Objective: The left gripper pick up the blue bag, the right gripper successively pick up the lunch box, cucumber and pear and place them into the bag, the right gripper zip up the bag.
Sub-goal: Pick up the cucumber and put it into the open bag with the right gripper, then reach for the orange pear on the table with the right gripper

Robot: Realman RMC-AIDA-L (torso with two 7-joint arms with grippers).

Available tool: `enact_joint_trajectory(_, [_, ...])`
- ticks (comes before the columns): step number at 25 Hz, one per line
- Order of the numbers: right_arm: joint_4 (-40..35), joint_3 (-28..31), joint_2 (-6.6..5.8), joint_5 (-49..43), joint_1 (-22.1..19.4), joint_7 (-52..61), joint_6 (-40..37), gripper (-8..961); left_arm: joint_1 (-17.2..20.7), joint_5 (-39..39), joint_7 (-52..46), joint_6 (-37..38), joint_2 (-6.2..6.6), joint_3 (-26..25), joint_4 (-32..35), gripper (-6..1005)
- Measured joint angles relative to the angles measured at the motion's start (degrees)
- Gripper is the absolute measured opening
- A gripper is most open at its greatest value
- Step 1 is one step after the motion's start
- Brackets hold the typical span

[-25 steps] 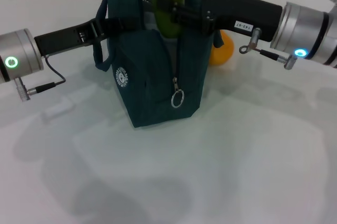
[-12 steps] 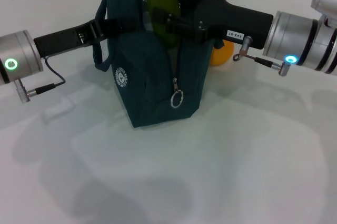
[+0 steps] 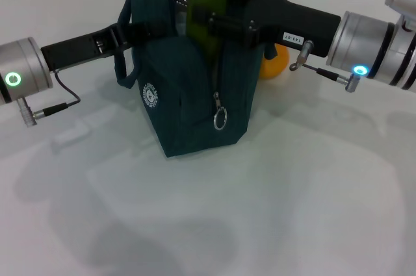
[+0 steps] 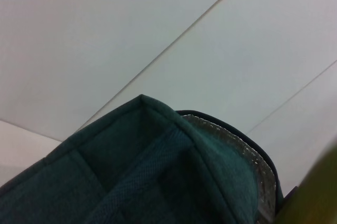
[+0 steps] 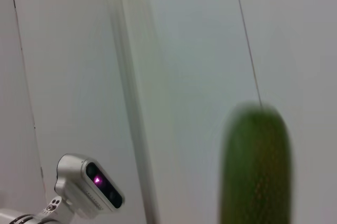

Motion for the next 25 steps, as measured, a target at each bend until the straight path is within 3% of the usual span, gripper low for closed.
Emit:
enact_joint_trajectory(8, [-0.07, -0.74, 0.00, 0.05, 0.24, -0.10, -0.05, 682, -0.10, 0.00, 0.00, 0.00, 0.00, -0.01, 0.00, 36])
enact_joint_trajectory(12, [-2.72, 0.56, -0.29, -0.01, -2.16, -0.30, -0.10, 727, 0.01, 0.00, -0.11, 0.00, 0.02, -0.04, 0.00, 35])
enact_joint_trajectory(18, [-4.49, 6.94, -1.55, -0.43, -7.47, -2.52, -0.42, 740, 1.03, 0.00, -0.09, 0.00, 0.12, -0.15, 0.18, 36])
enact_joint_trajectory(25, [-4.58, 12.23, -4.35, -0.51, -14.14, -2.27, -0.64, 740, 4.14, -1.59, 0.17, 0.00, 0.35, -0.22, 0.48, 36])
